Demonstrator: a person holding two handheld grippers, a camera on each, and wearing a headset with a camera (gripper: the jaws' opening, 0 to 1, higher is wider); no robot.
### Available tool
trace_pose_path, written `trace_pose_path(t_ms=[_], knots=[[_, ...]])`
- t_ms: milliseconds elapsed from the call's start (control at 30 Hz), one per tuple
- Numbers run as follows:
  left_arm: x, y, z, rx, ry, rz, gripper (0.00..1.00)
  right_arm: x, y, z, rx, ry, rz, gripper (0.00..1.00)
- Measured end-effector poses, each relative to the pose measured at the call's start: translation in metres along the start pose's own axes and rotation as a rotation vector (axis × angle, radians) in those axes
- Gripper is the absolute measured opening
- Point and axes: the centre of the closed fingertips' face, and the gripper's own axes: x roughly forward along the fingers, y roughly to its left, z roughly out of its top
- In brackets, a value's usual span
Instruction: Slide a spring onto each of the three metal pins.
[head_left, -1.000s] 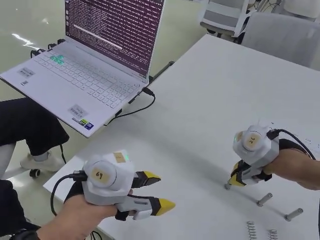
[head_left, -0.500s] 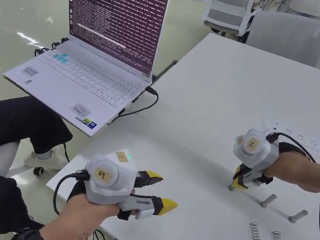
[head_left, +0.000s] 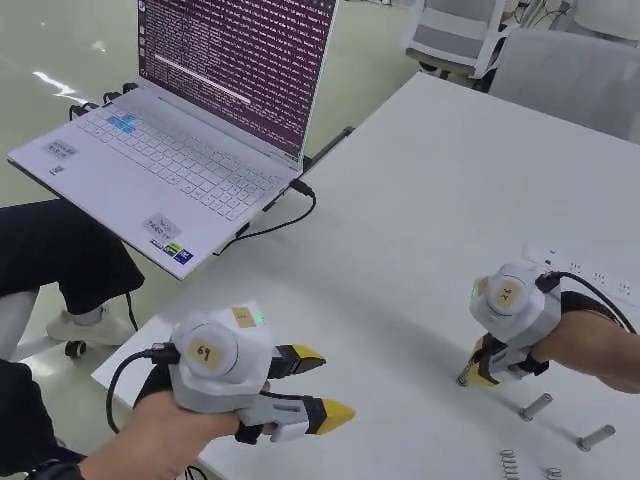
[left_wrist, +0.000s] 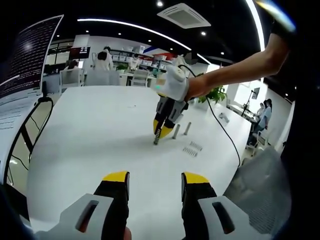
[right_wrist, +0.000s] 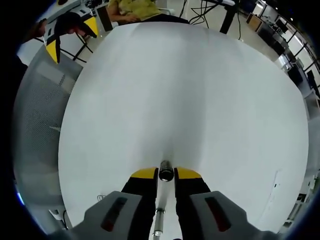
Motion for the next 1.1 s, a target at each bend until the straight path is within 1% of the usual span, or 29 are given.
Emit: trace_pose_path(t_ms=[333, 567, 1000, 1100], knots=[[0.0, -0.003, 0.003, 0.008, -0.003, -0.003, 0.36, -0.011, 0.003, 0.0, 0.025, -0.022, -0.007, 0.15], [0.001, -0.003, 0.006, 0.012, -0.003, -0.008, 0.36, -0.022, 0.003, 0.0, 0.054, -0.052, -0.024, 0.19], [0.004, -0.006, 0.008, 0.013, -0.002, -0.013, 0.36, -0.039, 0.002, -0.007, 0.13, -0.103, -0.05, 0.22], [0.004, -0.007, 0.008, 0.015, -0.001, -0.014, 0.36, -0.043, 0.005, -0.009, 0.151, -0.119, -0.058, 0.23]])
